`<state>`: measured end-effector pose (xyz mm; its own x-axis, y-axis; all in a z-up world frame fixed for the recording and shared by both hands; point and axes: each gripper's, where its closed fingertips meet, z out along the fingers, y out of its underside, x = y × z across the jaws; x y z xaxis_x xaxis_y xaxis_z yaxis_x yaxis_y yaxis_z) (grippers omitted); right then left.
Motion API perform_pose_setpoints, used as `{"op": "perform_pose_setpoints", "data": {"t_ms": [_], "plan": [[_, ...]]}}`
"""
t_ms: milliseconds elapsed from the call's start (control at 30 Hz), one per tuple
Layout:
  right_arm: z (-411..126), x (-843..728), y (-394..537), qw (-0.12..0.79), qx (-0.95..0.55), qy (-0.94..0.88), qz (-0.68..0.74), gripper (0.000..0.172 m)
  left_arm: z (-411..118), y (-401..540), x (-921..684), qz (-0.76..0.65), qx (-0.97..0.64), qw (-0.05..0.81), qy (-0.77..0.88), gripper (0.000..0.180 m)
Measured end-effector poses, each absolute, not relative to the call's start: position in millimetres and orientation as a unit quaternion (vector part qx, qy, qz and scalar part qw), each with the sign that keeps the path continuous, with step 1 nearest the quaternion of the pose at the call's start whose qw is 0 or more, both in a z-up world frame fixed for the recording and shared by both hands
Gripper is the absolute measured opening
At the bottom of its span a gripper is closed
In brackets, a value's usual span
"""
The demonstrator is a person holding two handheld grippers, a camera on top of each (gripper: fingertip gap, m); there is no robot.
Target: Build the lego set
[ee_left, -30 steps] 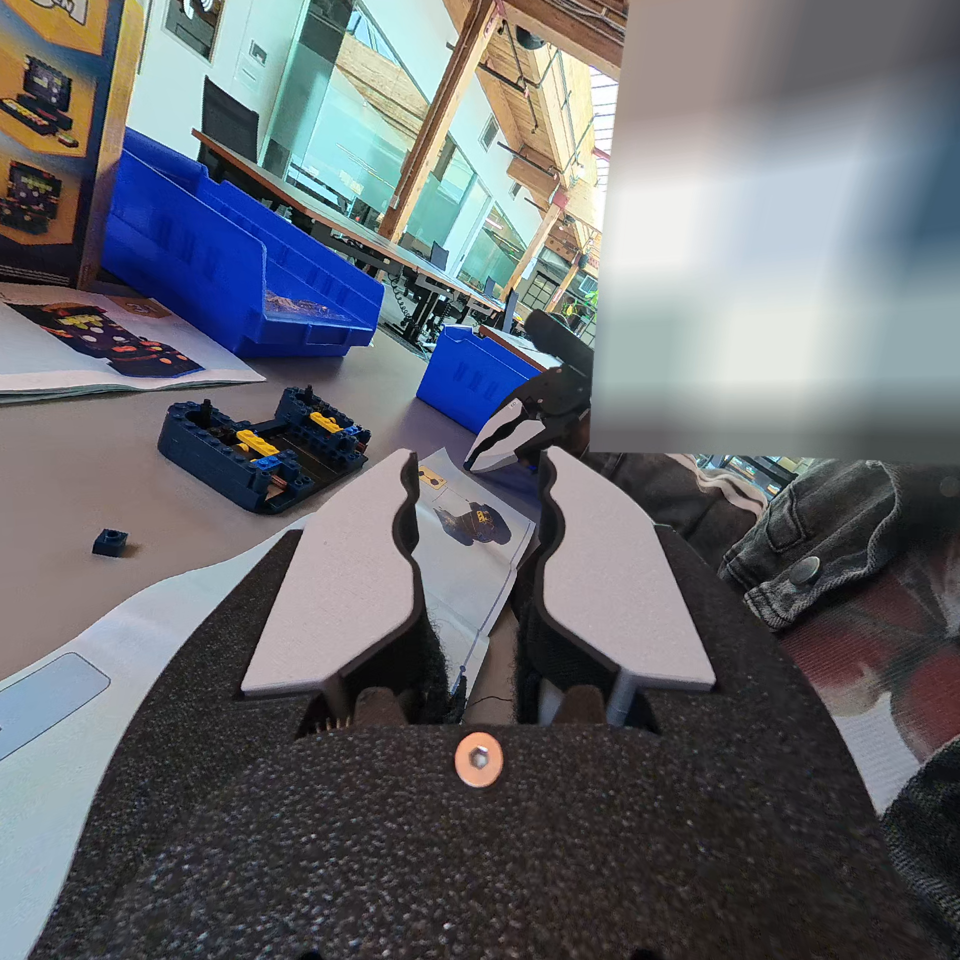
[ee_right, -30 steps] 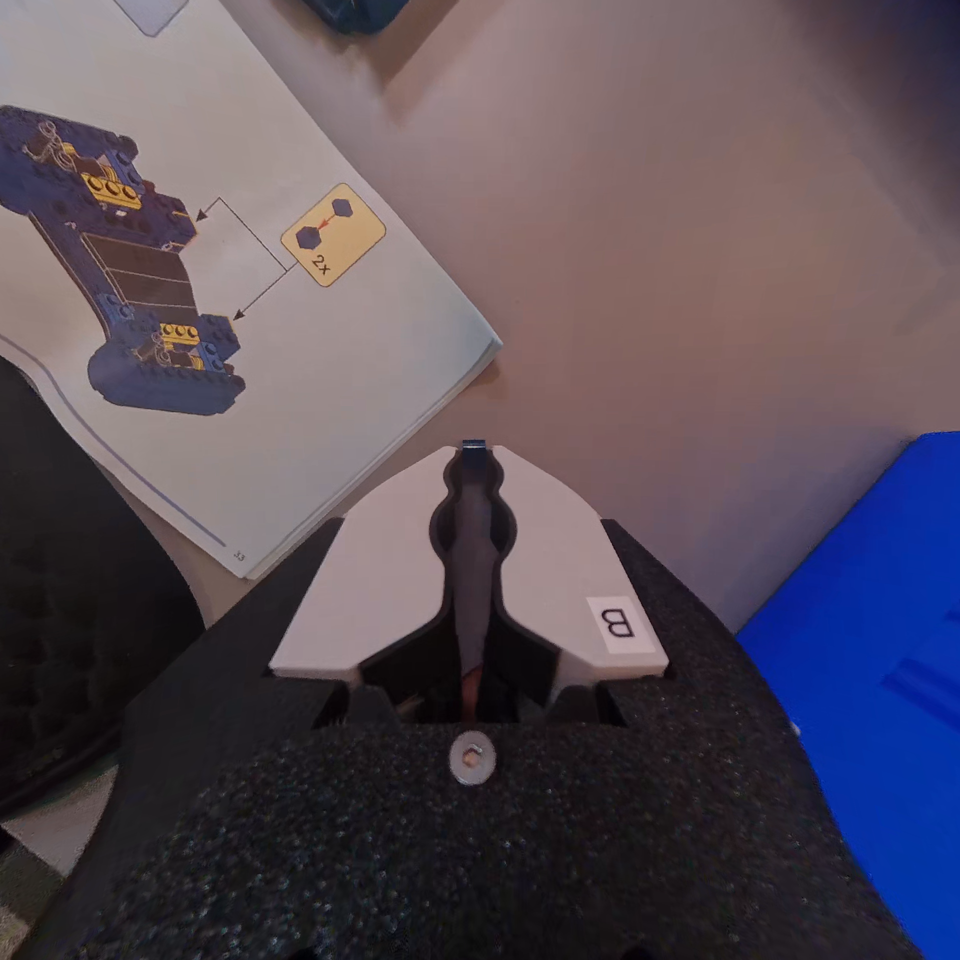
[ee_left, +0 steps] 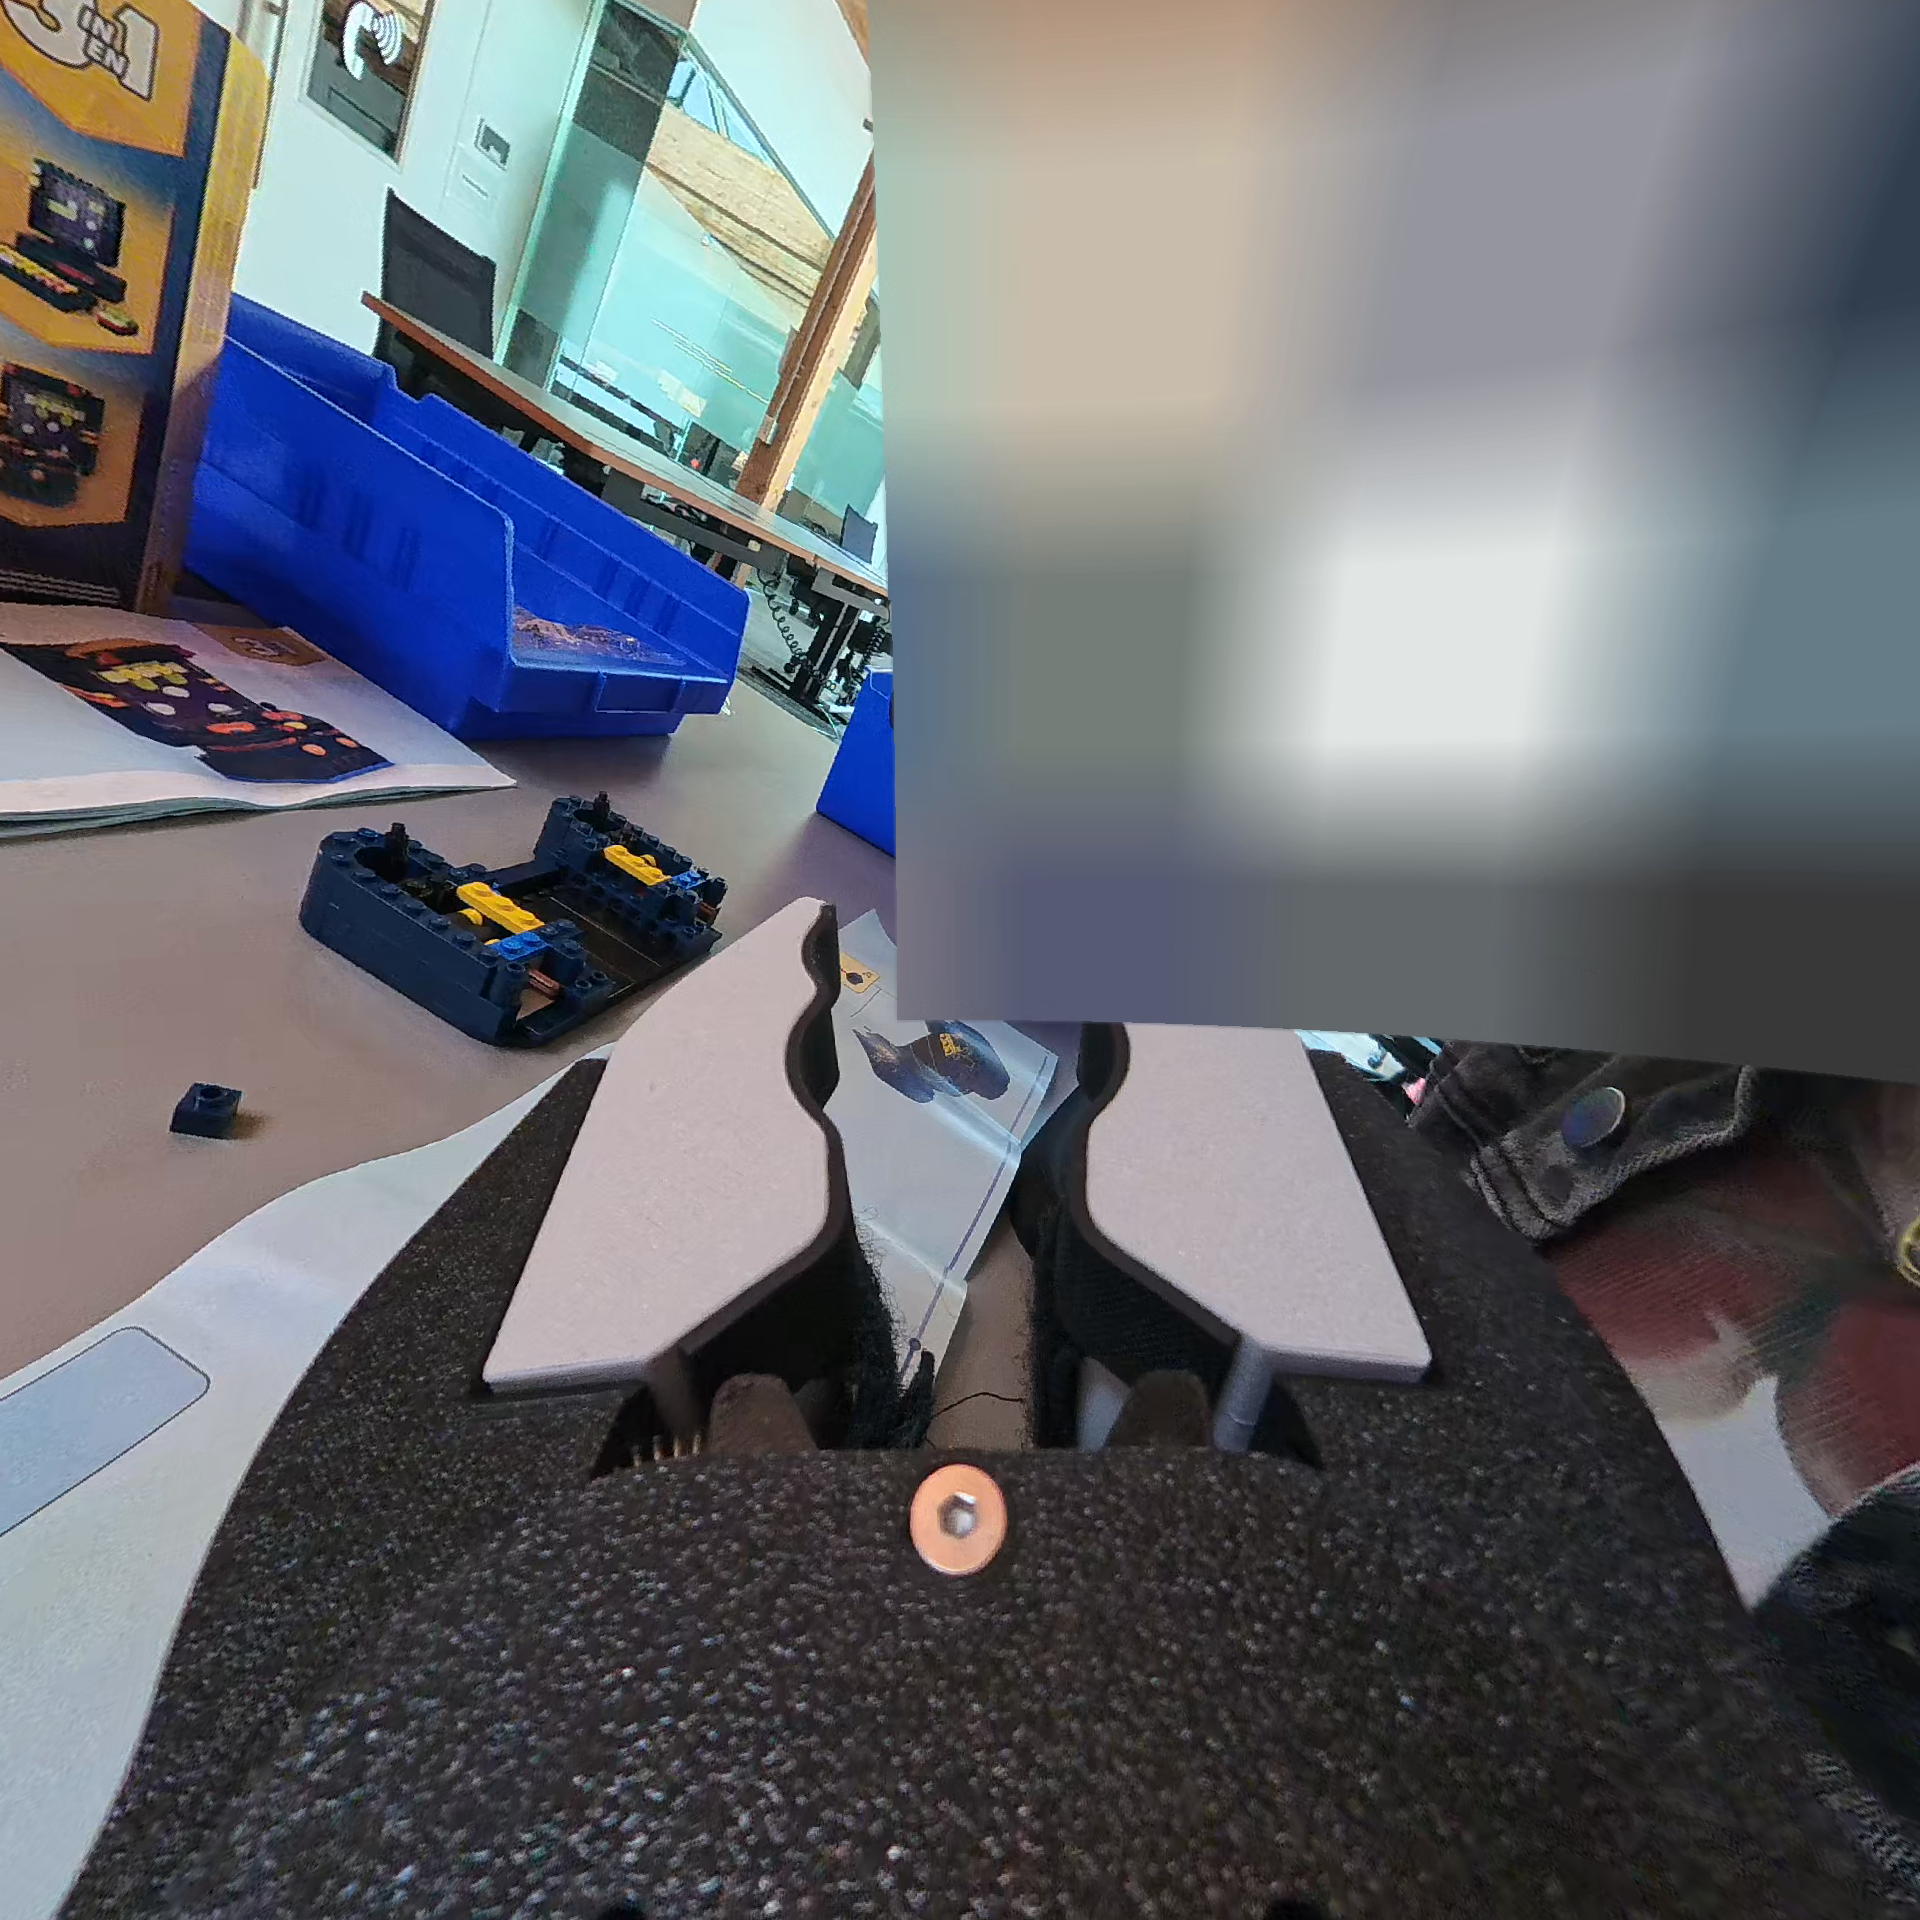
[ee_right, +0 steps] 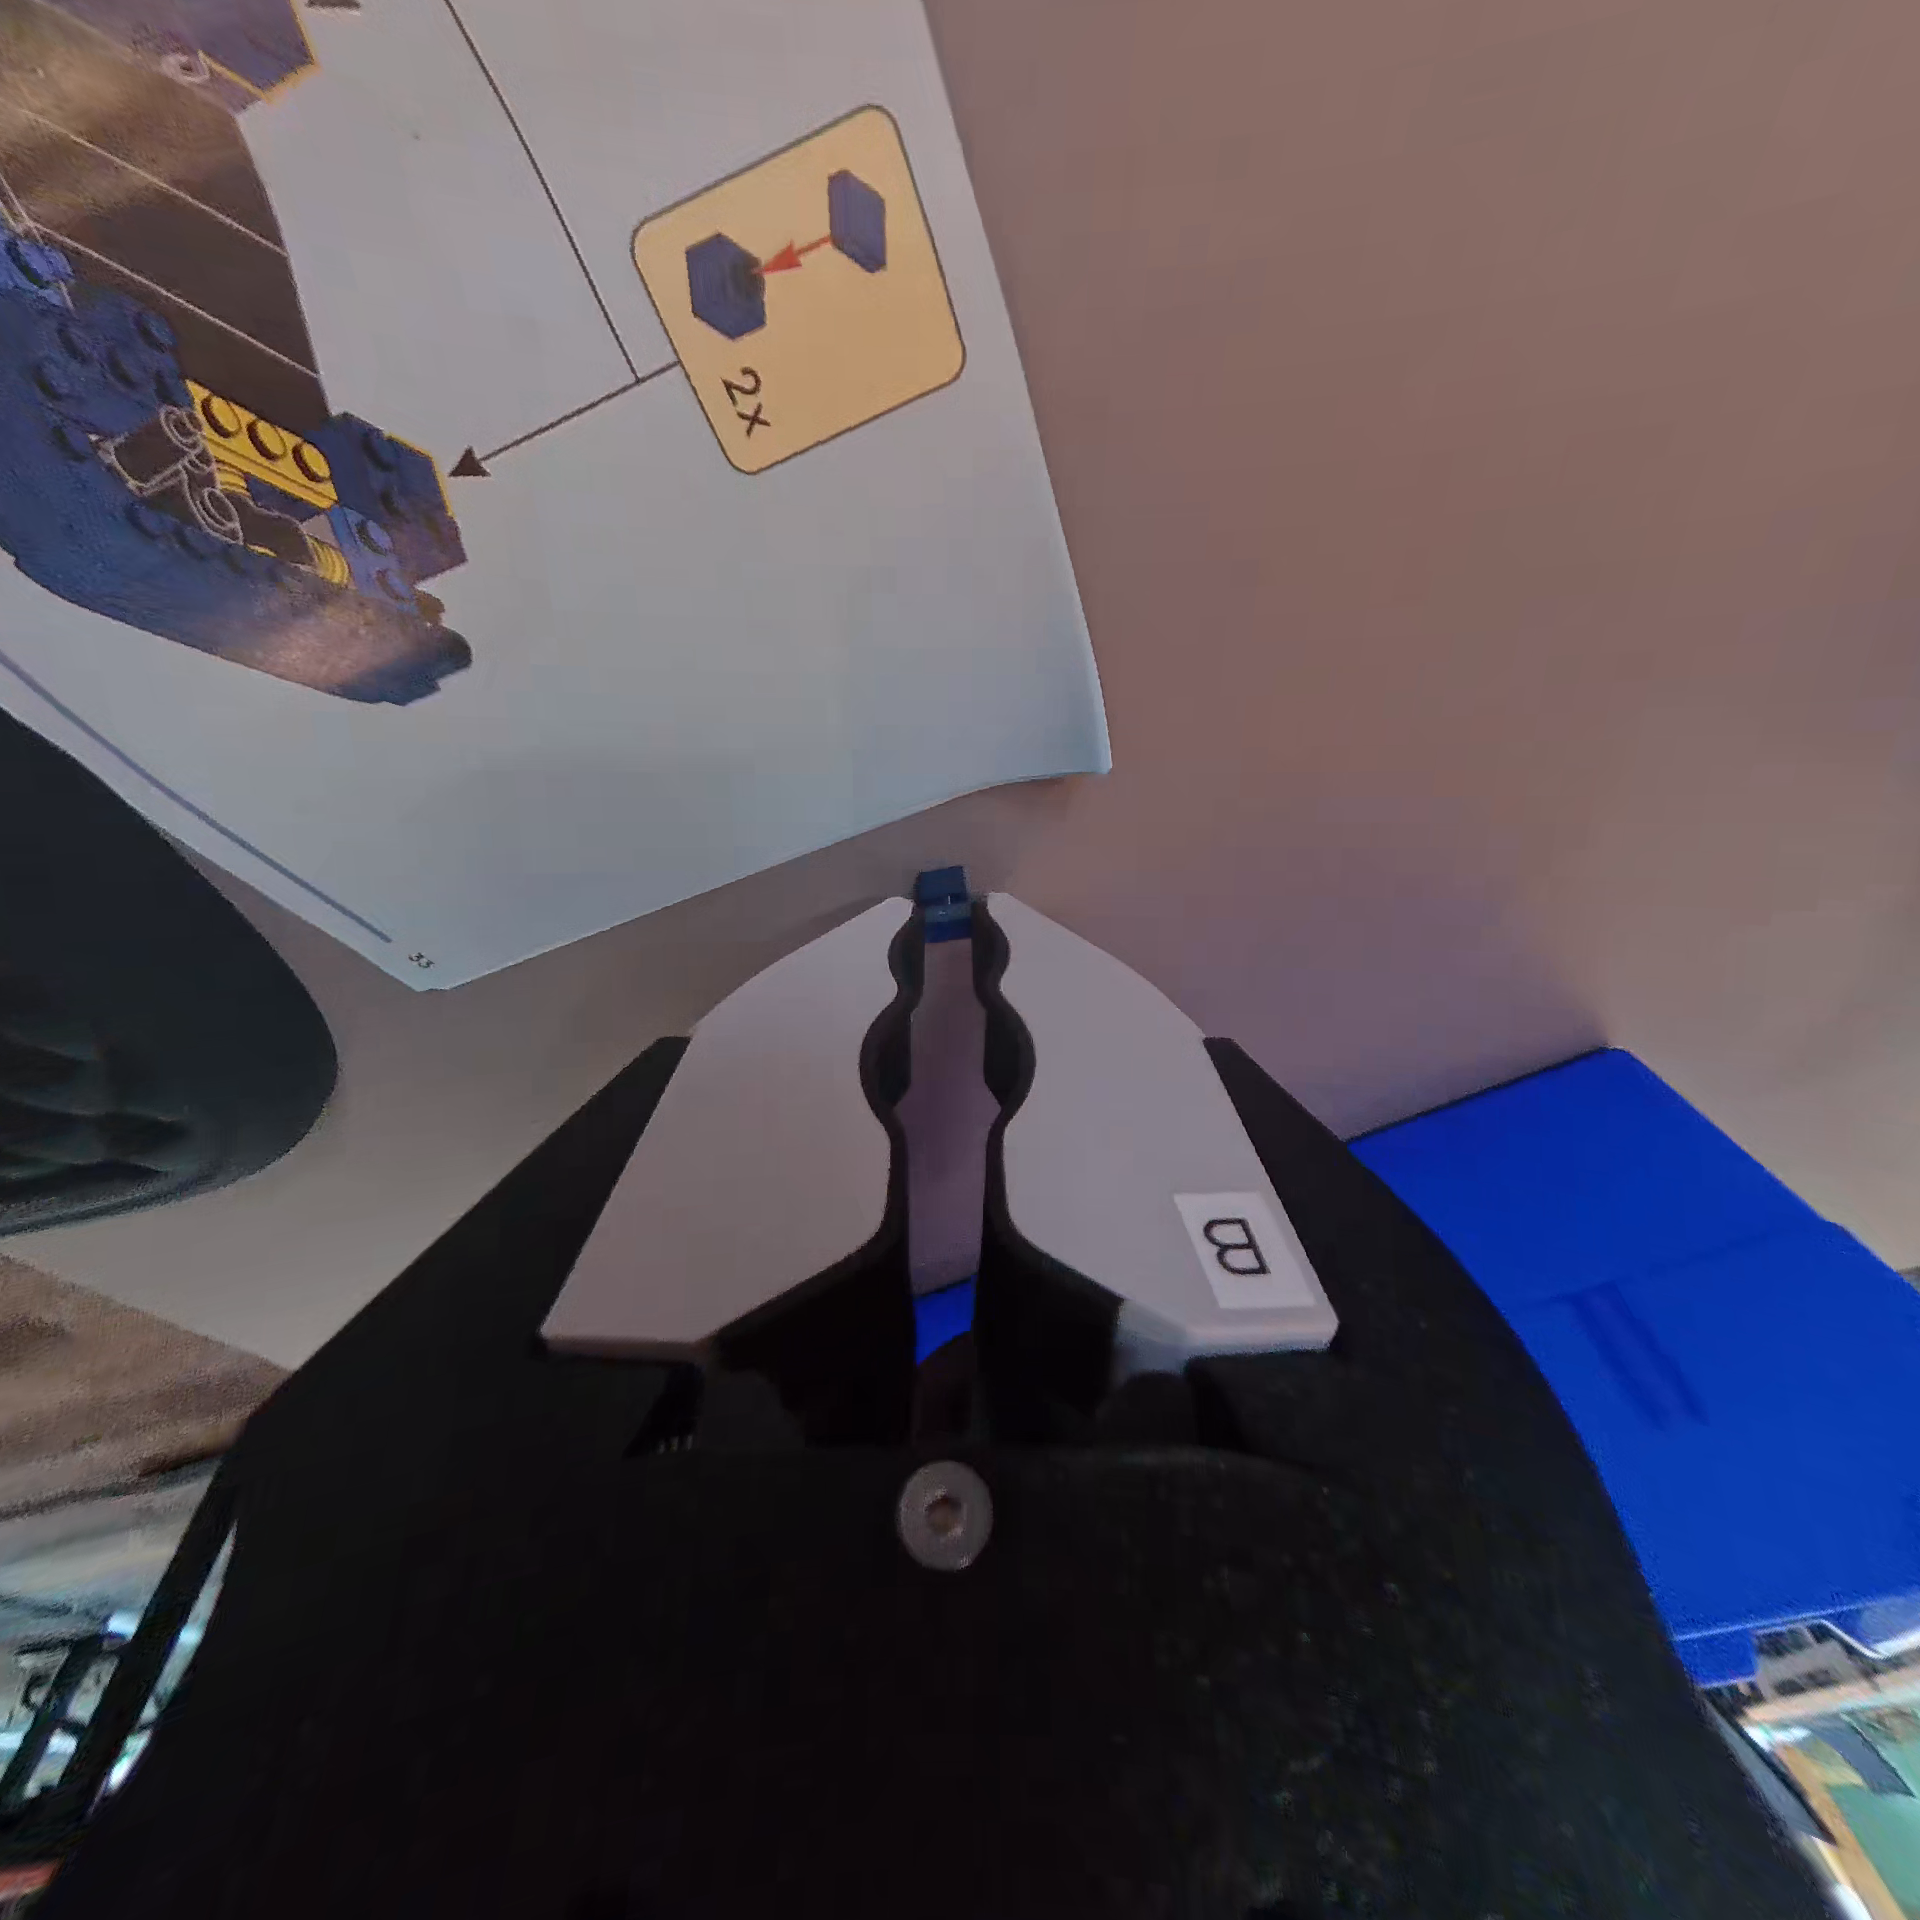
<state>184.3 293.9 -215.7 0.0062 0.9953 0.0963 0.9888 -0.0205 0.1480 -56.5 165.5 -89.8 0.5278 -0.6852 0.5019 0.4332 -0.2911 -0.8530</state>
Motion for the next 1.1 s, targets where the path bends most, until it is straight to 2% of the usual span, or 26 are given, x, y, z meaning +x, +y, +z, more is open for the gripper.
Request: {"op": "perform_pose_setpoints", "data": {"t_ms": [33,233,400,633,700,767,867,1100], "plan": [[-216,185,294,0.011,0.712,0.697,0.083,0.008,-90,165,-56,-0.476,-0.647,0.588,0.098,0.043],[-215,185,291,-0.008,0.712,0.697,0.079,0.014,-90,165,-55,-0.471,-0.649,0.589,0.102,0.043],[-214,185,289,-0.015,0.72,0.691,0.064,0.032,-90,165,-55,-0.472,-0.65,0.587,0.101,0.043],[-209,187,286,-0.034,0.73,0.681,0.045,0.038,-90,165,-55,-0.474,-0.65,0.586,0.101,0.043],[-200,185,285,-0.055,0.734,0.676,0.022,0.03,-90,165,-55,-0.475,-0.649,0.586,0.101,0.043],[-189,178,287,-0.095,0.739,0.666,-0.021,0.0,-90,165,-55,-0.475,-0.649,0.586,0.101,0.043],[-188,171,281,-0.109,0.741,0.658,-0.085,0.0,-90,164,-54,-0.475,-0.648,0.585,0.104,0.042],[-198,176,283,-0.099,0.735,0.666,-0.077,0.0,-90,164,-54,-0.475,-0.649,0.585,0.104,0.042]]}}
